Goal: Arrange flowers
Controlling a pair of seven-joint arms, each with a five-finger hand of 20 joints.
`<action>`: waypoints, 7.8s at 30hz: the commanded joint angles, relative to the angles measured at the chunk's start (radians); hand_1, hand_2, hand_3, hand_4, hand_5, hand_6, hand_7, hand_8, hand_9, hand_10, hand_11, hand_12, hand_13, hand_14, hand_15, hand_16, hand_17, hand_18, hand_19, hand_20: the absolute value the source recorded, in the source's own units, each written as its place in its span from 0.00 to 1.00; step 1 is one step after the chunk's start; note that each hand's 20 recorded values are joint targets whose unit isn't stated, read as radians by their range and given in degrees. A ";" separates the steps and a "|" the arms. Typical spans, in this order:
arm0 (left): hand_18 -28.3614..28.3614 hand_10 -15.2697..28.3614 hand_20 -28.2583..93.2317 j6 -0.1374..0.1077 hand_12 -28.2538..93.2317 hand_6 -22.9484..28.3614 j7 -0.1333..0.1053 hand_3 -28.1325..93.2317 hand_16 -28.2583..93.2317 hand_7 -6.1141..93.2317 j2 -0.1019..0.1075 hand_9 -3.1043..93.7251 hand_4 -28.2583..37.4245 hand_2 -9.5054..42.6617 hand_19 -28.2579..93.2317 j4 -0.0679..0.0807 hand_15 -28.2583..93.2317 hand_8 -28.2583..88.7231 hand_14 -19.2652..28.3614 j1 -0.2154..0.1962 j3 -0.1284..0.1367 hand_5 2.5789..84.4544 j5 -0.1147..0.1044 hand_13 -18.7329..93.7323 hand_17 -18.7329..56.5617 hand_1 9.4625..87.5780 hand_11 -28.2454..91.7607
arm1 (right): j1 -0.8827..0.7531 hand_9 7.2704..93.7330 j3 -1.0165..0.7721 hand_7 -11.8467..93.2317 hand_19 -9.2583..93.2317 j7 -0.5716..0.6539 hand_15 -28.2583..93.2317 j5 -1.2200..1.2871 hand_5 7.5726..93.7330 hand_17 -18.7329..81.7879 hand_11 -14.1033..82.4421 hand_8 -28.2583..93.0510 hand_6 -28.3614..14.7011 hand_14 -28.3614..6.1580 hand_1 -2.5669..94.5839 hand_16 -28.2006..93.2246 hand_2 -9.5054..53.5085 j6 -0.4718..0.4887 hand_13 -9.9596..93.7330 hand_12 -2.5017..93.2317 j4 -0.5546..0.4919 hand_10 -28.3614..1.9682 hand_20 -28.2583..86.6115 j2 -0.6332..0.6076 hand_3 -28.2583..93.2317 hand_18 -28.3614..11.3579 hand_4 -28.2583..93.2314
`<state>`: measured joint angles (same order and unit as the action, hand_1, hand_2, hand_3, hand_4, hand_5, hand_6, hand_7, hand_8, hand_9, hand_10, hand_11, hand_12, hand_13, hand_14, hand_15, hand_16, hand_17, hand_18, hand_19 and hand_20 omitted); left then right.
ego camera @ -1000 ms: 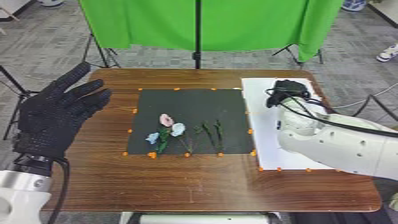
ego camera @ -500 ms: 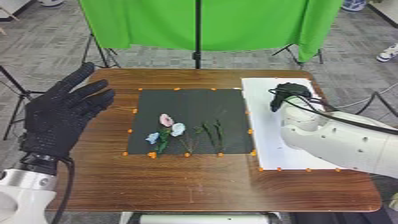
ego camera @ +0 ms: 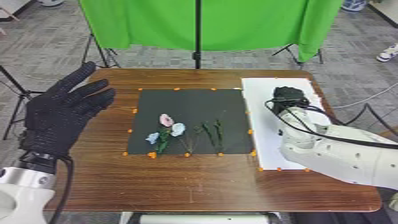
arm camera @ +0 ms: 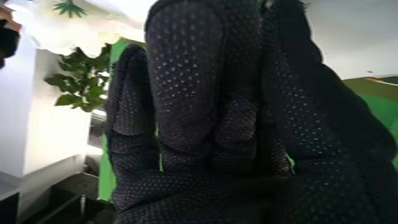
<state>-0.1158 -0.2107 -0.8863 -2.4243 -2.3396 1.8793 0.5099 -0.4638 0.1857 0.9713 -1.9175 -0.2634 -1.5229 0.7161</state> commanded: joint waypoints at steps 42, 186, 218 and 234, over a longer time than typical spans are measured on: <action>1.00 0.83 0.57 0.036 0.32 0.60 -0.010 0.86 0.17 0.22 0.033 0.36 0.07 0.32 0.65 0.027 0.60 0.15 1.00 0.042 -0.031 0.37 0.005 0.38 0.19 0.18 0.44 | 0.055 1.00 0.140 0.25 1.00 -0.036 0.66 -0.059 0.91 0.59 0.35 0.24 0.77 0.75 0.60 0.42 0.00 -0.200 0.93 0.28 -0.159 0.76 0.35 0.356 0.74 0.28 0.00; 1.00 0.83 0.56 -0.050 0.32 0.60 -0.067 0.85 0.17 0.22 -0.046 0.36 0.02 0.35 0.66 -0.005 0.60 0.15 1.00 -0.122 -0.026 0.37 -0.021 0.38 0.19 0.16 0.45 | 0.193 1.00 0.225 0.26 0.98 -0.181 0.69 -0.242 0.93 0.56 0.33 0.27 0.73 0.76 0.58 0.41 0.00 -0.179 0.91 0.29 -0.213 0.73 0.34 0.106 0.79 0.31 0.00; 1.00 0.83 0.56 -0.031 0.32 0.61 -0.038 0.86 0.17 0.22 -0.032 0.36 0.03 0.34 0.66 0.012 0.60 0.15 1.00 -0.093 -0.026 0.38 -0.023 0.38 0.19 0.16 0.44 | 0.171 0.93 0.244 0.28 0.94 -0.191 0.71 -0.156 0.85 0.51 0.37 0.24 0.72 0.71 0.50 0.39 0.00 -0.036 0.85 0.27 -0.184 0.70 0.39 0.173 0.81 0.29 0.00; 1.00 0.83 0.55 -0.018 0.32 0.61 0.014 0.86 0.17 0.22 -0.041 0.36 0.04 0.33 0.66 0.020 0.60 0.15 1.00 -0.061 -0.030 0.38 -0.016 0.38 0.19 0.17 0.44 | 0.164 0.88 0.238 0.27 0.93 -0.151 0.72 -0.189 0.75 0.50 0.41 0.20 0.72 0.69 0.44 0.38 0.00 -0.005 0.84 0.21 -0.194 0.66 0.42 0.168 0.86 0.27 0.00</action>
<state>-0.1493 -0.2279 -0.9179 -2.4136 -2.4054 1.8538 0.4866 -0.3025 0.4309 0.7985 -2.0817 -0.2737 -1.7049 0.8917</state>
